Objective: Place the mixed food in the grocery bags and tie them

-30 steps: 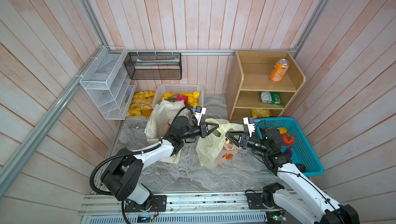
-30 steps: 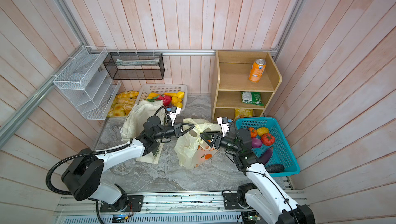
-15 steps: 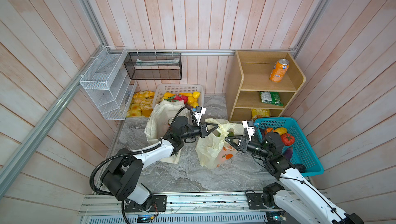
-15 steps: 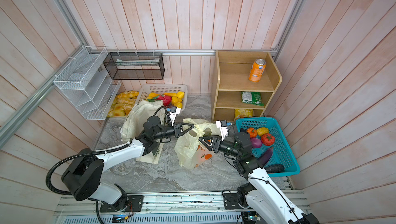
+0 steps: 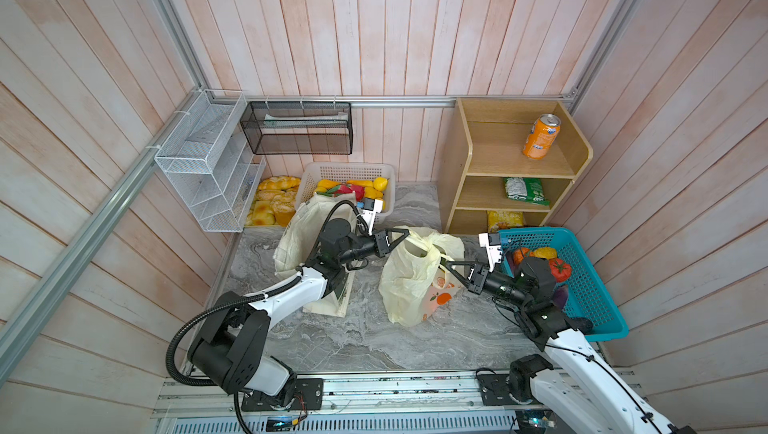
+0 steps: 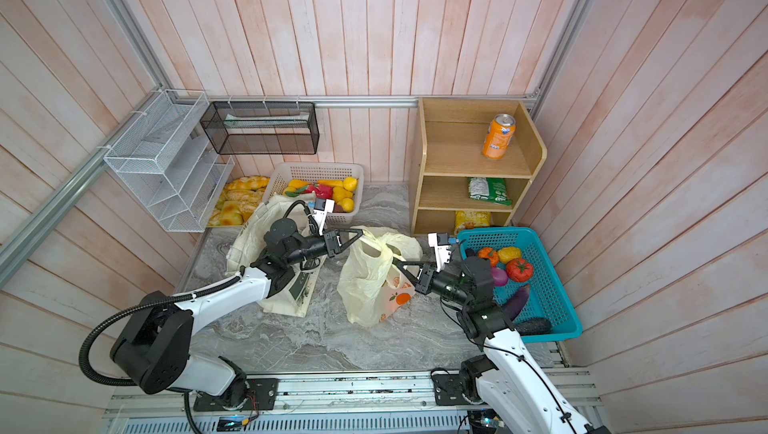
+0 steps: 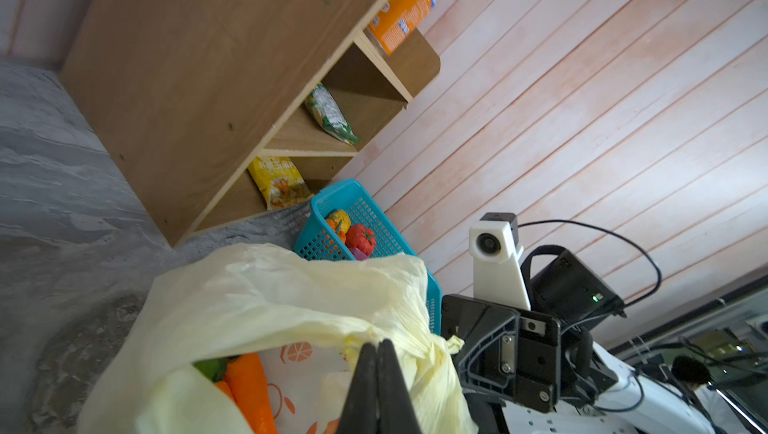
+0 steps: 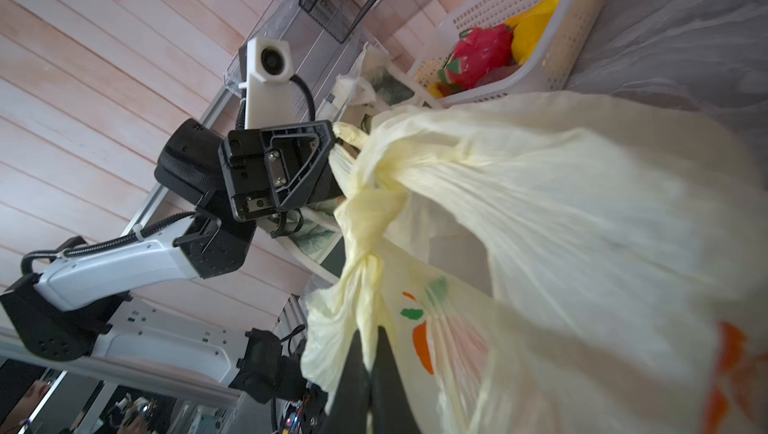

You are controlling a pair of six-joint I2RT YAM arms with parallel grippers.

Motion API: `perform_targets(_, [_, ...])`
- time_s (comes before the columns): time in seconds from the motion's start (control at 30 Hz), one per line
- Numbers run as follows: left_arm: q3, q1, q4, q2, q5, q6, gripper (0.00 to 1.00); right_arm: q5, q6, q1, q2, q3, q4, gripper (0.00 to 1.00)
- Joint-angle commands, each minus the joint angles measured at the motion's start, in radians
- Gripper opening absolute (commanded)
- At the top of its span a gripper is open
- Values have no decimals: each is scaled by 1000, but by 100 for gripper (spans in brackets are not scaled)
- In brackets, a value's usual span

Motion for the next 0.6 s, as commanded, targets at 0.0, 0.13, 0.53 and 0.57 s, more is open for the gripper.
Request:
perform_targets(0.0, [12, 50, -25, -32, 11, 4, 0, -56, -24, -89, -13, 24, -29, 0])
perform_targets(0.13, [21, 67, -32, -38, 4, 2, 0, -68, 41, -177, -6, 1, 38, 0])
perform_targets(0.53, [119, 17, 58, 70, 13, -97, 0, 10, 196, -203, 151, 72, 229, 0])
perform_targets(0.57, [133, 10, 52, 72, 13, -96, 0, 9, 188, -203, 158, 94, 213, 0])
